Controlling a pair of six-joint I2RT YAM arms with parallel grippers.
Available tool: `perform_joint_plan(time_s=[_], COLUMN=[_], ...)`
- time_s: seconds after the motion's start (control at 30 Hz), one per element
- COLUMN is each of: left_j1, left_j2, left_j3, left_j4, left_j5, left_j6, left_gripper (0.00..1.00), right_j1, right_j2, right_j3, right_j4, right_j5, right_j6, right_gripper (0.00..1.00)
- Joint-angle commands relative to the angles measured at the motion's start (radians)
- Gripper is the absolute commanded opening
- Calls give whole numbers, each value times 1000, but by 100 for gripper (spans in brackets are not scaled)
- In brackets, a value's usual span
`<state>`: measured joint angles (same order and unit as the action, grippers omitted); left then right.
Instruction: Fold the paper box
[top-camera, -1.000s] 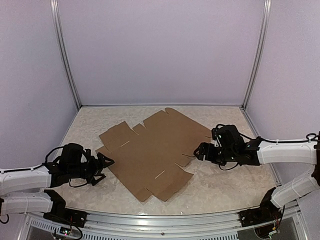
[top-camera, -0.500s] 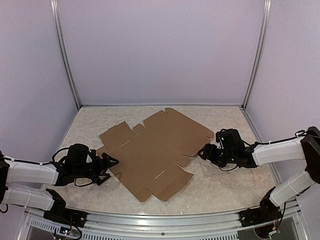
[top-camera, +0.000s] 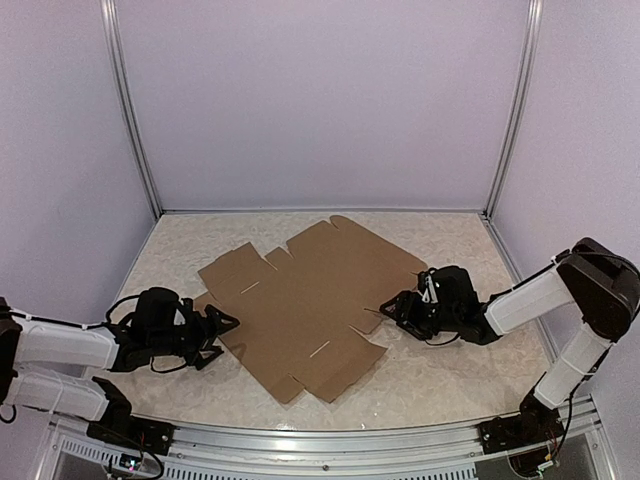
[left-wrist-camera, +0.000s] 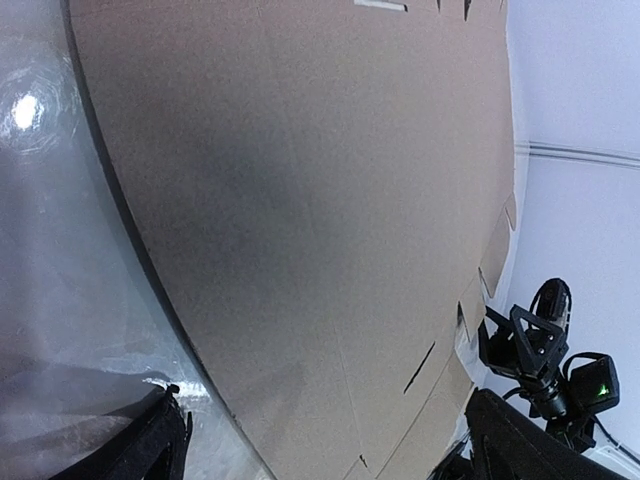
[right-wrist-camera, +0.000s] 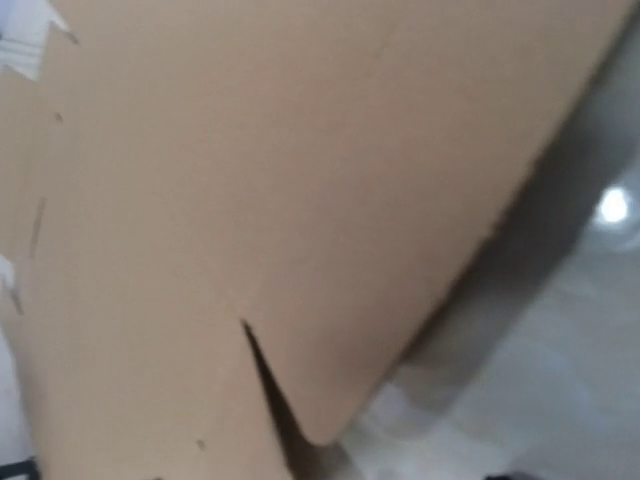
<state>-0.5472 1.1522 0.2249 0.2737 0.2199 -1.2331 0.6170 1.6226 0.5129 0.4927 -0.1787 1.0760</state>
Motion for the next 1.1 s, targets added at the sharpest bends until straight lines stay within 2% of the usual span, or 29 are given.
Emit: perform_joint_plan(time_s=[0.0,0.27,0.57,0.6,0.87,1.07], left_j1=[-6,-3,-3,-3,-3,-3], left_j2=[30,48,34,31,-24,-80], left_j3=[-10,3,4,4,5,-9], left_j4=[-76,-83,-103,-107,-180,-224], left_j5=[-27,-22,-23,-22,-41,-51], left_j6=[5,18,28,30,47,45], left_gripper=[94,94,94,94,95,95], right_j1=[32,71,97,99,99,100], right_j2=[58,168,228,231,222,198], right_j3=[-19,-8,10,15,29,32], right_j4=[97,232,317,317,338,361], right_j5=[-48,-101,-121,-121,-123,-123], right_j6=[69,156,211,213,239,280], right_gripper=[67,61,46,44,2,0])
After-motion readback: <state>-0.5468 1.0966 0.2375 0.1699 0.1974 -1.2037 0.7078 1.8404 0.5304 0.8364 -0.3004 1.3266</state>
